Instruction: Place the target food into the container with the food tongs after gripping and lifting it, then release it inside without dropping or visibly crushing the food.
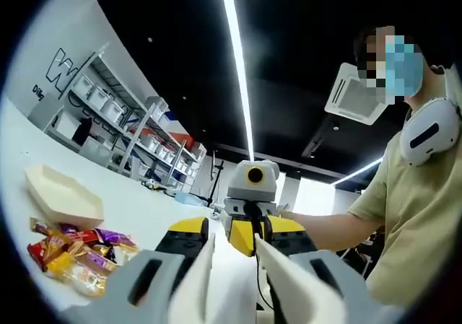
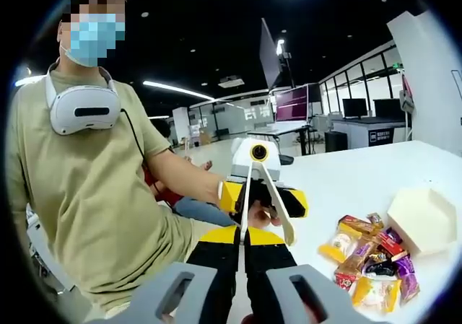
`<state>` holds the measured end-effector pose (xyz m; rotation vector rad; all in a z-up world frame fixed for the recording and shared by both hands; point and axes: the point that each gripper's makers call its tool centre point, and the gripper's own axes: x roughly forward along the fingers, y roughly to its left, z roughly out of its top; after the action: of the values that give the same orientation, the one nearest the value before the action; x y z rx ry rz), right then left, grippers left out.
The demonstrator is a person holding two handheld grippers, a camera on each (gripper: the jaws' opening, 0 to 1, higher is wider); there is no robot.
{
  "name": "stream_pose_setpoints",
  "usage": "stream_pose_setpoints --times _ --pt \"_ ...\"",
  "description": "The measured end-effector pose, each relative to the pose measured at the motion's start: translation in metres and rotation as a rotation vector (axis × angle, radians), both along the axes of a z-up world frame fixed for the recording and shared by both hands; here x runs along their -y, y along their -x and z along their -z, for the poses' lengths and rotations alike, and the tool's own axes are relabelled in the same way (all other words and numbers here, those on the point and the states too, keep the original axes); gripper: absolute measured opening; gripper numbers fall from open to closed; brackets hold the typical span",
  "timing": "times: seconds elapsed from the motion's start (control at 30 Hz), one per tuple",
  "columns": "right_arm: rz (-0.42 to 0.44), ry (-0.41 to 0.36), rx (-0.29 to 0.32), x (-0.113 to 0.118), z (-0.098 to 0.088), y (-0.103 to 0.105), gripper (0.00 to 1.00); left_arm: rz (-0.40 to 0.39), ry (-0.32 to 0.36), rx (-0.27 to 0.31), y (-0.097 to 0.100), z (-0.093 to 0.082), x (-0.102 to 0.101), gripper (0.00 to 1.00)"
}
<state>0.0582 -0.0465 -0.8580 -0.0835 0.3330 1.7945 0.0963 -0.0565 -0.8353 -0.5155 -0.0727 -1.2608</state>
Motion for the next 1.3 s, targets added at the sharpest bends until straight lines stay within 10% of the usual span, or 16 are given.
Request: stream_pose_setpoints --times 1.3 --pt "0.014 -0.031 0.021 -0.0021 0.0054 -0.0009 0.00 0.031 -0.067 -0.002 0.0020 0.0095 0.0015 0.26"
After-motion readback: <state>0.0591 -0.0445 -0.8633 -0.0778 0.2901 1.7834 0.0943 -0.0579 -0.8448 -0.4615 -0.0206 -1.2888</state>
